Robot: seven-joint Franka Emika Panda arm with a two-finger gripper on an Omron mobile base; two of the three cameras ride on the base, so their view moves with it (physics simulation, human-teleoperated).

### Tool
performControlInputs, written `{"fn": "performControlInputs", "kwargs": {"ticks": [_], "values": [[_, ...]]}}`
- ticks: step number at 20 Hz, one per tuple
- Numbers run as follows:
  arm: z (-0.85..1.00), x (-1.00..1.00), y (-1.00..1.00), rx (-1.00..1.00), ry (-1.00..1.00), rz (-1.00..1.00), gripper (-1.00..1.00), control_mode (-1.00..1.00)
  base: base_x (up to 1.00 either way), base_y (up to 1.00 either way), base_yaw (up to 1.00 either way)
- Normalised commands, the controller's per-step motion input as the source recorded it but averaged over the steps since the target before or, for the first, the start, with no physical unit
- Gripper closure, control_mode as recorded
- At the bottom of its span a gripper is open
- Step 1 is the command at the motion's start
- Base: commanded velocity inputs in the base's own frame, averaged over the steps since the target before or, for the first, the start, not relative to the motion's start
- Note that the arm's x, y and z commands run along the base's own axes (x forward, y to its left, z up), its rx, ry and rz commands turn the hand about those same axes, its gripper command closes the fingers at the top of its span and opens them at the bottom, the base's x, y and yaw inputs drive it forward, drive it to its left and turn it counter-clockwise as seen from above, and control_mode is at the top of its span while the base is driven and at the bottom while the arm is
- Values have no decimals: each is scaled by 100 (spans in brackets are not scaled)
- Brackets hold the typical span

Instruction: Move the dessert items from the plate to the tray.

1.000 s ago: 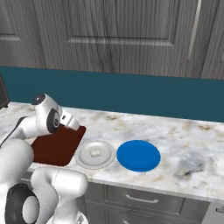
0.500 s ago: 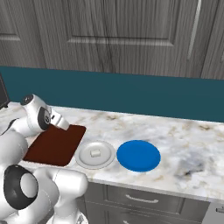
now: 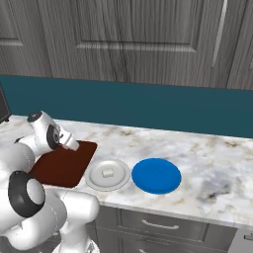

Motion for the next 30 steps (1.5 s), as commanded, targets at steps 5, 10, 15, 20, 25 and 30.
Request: {"fn": "performControlInputs", "kwargs": {"ticks": [5, 10, 15, 20, 25, 30], "values": [[-30, 21, 1, 0, 1, 8, 100, -100, 0, 0, 0], [-17, 32, 11, 0, 2, 9, 100, -100, 0, 0, 0], [-15, 29, 32, 0, 2, 4, 100, -100, 0, 0, 0], [-31, 8, 14, 0, 0, 0, 100, -100, 0, 0, 0], [-27, 20, 0, 0, 0, 1, 100, -100, 0, 0, 0], [-11, 5, 0, 0, 0, 2, -100, -100, 0, 0, 0]]}}
